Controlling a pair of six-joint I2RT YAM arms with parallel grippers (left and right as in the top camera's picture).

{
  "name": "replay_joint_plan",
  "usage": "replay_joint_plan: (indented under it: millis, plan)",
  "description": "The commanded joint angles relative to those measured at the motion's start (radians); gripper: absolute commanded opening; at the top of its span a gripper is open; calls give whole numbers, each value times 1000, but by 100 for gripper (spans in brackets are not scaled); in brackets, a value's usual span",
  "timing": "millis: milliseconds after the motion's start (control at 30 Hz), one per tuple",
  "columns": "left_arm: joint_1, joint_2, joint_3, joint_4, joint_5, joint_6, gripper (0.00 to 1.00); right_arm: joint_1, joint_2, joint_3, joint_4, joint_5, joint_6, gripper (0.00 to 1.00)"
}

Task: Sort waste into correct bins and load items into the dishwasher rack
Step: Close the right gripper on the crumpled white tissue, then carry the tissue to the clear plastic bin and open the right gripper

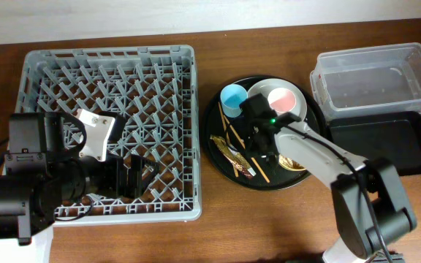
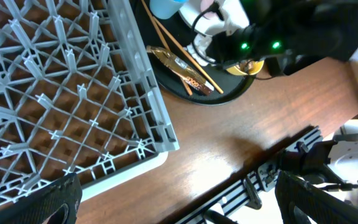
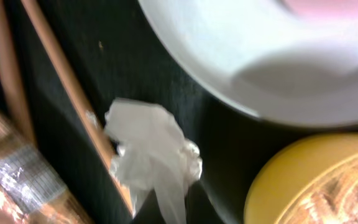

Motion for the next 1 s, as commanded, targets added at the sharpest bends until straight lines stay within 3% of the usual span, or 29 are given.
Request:
replay_joint_plan:
  millis: [0, 233, 333, 367, 533, 800, 833, 900, 933, 967]
  plan:
    - [0, 1, 14, 1, 14, 2, 99, -24, -110, 191, -91, -1, -12, 4]
    - [0, 1, 14, 1, 14, 2, 99, -205, -170, 363, -169, 3, -13, 4]
    - [0, 0, 14, 1, 14, 2, 99, -357, -162, 362, -156, 2, -13, 4]
    - [0, 1, 14, 1, 14, 2, 99, -488, -149, 362, -128, 2, -13, 4]
    - [0, 1, 14, 1, 14, 2, 99, -665, -104, 362, -63, -5, -13, 4]
    - [0, 1, 14, 1, 14, 2, 99, -759, 20, 362, -4, -11, -51, 5]
    - [0, 1, 14, 1, 14, 2, 99, -759, 29, 362, 5, -10, -61, 9]
    - [0, 1, 14, 1, 14, 2, 99, -759, 37, 362, 26, -13, -66, 28]
    - [0, 1, 14, 1, 14, 2, 99, -759, 38, 362, 35, -13, -66, 32]
    - [0, 1, 14, 1, 14, 2, 99, -759, 38, 362, 39, -13, -66, 47]
